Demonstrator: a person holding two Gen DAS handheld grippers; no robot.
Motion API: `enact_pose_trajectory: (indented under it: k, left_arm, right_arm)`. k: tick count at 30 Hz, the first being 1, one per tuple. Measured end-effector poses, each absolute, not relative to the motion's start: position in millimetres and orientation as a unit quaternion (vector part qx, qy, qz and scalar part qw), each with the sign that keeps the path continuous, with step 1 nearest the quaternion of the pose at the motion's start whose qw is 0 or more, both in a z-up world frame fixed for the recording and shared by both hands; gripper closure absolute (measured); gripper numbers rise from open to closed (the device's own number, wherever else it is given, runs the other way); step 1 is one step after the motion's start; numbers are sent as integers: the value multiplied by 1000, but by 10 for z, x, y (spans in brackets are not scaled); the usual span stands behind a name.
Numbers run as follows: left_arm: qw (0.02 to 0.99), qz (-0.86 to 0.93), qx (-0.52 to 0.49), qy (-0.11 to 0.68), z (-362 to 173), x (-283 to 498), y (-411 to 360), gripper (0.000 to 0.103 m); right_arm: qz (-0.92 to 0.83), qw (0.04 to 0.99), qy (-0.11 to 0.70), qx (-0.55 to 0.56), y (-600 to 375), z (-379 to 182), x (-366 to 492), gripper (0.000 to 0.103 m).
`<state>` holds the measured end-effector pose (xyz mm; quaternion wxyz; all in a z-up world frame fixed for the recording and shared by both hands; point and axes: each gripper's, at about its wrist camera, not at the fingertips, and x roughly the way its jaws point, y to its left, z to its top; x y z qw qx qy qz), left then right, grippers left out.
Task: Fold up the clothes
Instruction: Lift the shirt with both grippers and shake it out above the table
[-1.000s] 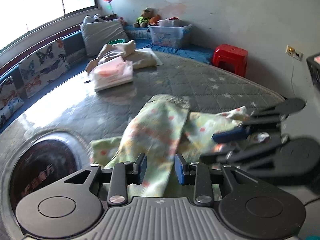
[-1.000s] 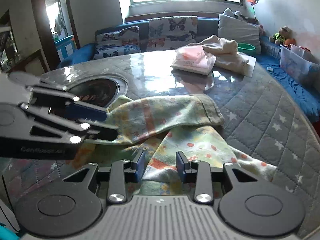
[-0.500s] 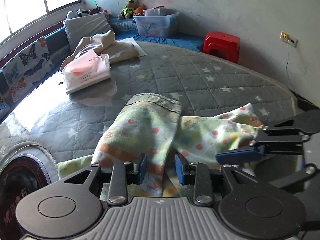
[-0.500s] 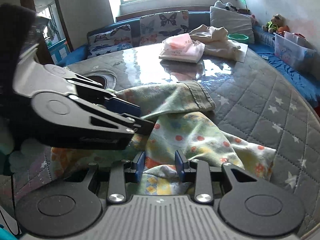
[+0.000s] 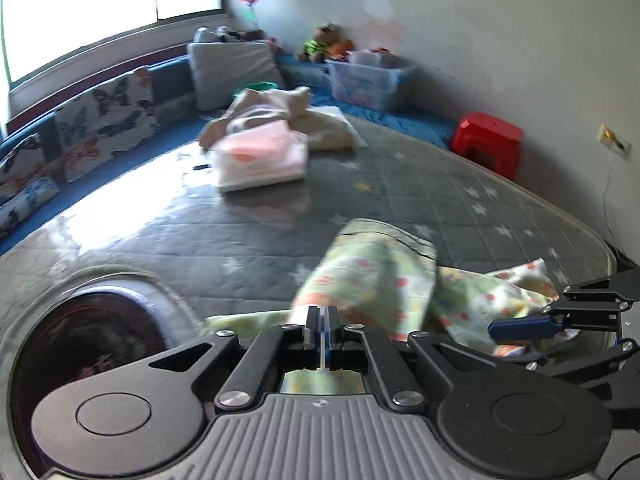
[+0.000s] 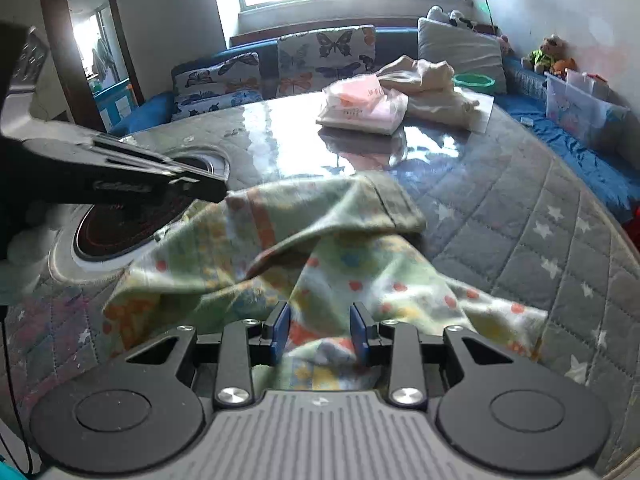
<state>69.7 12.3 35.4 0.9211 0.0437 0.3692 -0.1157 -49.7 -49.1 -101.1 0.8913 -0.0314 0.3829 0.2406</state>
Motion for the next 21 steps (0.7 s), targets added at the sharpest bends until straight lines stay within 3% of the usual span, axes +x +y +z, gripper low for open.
enact_pose_trajectory:
  k: [6,9,12,14,16,19,21]
  left_arm:
    - [914,-155,42,374,341,597,-8,96]
    - [909,-166,56,379,265,605,-158,87]
    - [905,-171,68,383,202,622,-277,77]
    - [905,-172,77,380,176,636,-326,60]
    - [905,-175,85,379,144,657,-371,53]
    - [902,-167,91,386,65,745,-429,55]
    - [901,-162,82,394,19,816,-401,73]
  right_arm:
    - [229,895,381,-30,-418,-1016,-362,71]
    - [221,898,378,-33,-440,-1024,-360,75]
    - [213,902,375,-35,-461,-1032,-358,91]
    - [208,904,373,-36,-476,-1037,-357,96]
    - [202,906,371,-38,-490,-1042,-356,96]
    - [194,908,368,-40,-512,-1050,-354,97]
    - [191,910,367,-38,-537,-1044,-363,97]
